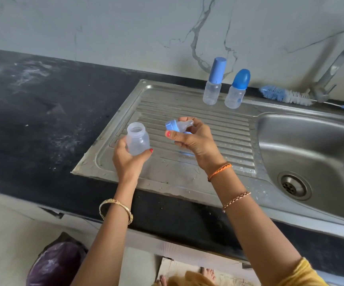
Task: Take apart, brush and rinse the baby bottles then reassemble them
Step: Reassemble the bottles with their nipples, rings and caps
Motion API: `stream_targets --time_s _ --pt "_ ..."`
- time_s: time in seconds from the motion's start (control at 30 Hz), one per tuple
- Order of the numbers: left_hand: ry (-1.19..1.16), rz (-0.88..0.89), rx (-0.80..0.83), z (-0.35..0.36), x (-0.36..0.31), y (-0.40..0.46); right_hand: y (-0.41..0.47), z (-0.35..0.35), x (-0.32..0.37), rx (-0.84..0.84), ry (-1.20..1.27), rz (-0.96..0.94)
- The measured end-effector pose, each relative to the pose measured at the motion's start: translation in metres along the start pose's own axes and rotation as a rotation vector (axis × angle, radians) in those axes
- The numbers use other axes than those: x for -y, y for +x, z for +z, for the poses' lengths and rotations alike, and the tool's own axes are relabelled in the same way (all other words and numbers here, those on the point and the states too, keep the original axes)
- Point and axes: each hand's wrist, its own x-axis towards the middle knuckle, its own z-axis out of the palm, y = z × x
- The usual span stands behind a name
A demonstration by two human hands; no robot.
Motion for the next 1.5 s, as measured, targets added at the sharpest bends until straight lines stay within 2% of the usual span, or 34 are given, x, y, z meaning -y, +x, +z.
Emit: stream_targets --time_s 0.07,0.2,0.43,0.6,0.83,0.97,1.07,1.33,1.43,1.5 --pt "-0.029 0.045 0.003 0.005 -0.008 -0.004 -0.002 -0.005 0.002 -0.030 -0.091 -0.116" --pt "-0.044 0.177 0.109 0.023 -0.025 -0.018 -0.007 -0.021 0.016 -0.061 -0.134 -0.312" --pt "-0.028 0.367 0.335 0.074 -0.050 -0.048 -0.018 -0.063 0.022 -0.117 -0.286 -0.474" --pt "-0.086 0.409 0.424 0.104 -0.055 -0.063 -0.025 -0.095 0.022 -0.158 -0.382 -0.468" --pt "-0.061 0.451 0.367 0.137 -0.060 -0.087 -0.026 -0.108 0.012 -0.348 -0.488 -0.558" --pt "-0.046 0.329 0.371 0.146 -0.068 -0.085 -0.033 -0.115 0.006 -0.222 -0.381 -0.492" --pt "-0.051 0.251 0.353 0.145 -0.071 -0.079 -0.041 -0.125 0.003 -0.225 -0.324 -0.492" --pt "-0.016 0.336 0.369 0.153 -0.069 -0.085 -0.023 -0.128 0.012 -0.255 -0.270 -0.445" --pt "-0.015 0.370 0.362 0.153 -0.072 -0.090 -0.019 -0.126 0.013 -0.322 -0.301 -0.437" --pt "-0.009 0.397 0.378 0.152 -0.071 -0.091 -0.019 -0.126 0.013 -0.308 -0.367 -0.444"
